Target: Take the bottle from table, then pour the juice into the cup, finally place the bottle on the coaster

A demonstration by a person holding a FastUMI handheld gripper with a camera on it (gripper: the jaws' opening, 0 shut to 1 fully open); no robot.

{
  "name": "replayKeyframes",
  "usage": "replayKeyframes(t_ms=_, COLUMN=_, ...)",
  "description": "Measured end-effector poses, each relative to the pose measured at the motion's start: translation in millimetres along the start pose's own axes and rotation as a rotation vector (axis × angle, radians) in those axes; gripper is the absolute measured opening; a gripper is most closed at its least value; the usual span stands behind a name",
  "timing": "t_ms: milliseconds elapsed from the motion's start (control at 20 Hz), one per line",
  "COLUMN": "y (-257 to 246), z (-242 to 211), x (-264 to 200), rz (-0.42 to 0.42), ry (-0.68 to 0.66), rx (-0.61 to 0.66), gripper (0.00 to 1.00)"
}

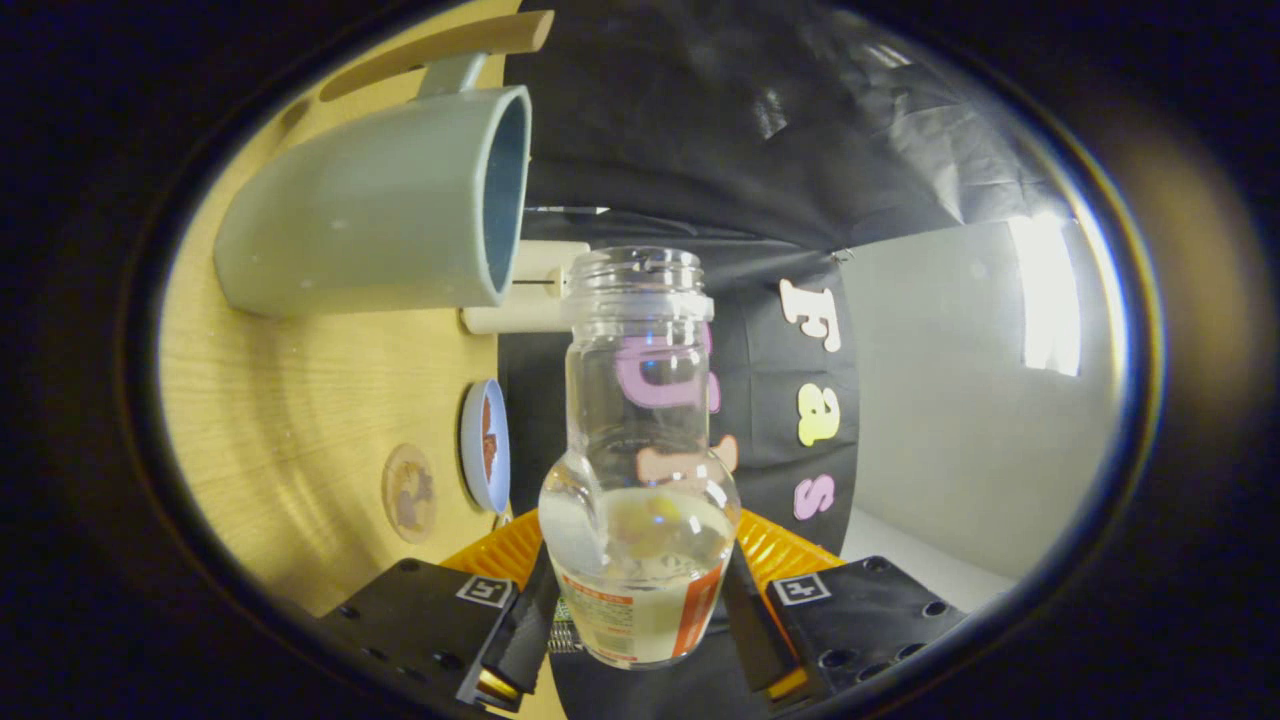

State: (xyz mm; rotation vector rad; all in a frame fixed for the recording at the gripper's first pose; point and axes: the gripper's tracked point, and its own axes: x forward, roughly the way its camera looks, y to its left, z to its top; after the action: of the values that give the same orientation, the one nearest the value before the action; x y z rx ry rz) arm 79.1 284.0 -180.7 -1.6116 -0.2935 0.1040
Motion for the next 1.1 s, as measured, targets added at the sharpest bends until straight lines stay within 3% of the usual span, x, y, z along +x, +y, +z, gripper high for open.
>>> replayKeyframes(t_ms=1100, y=-2.5, z=7.1, x=0.4, rz=-0.01, ry=-0.021, rx=-0.05, gripper=0.78)
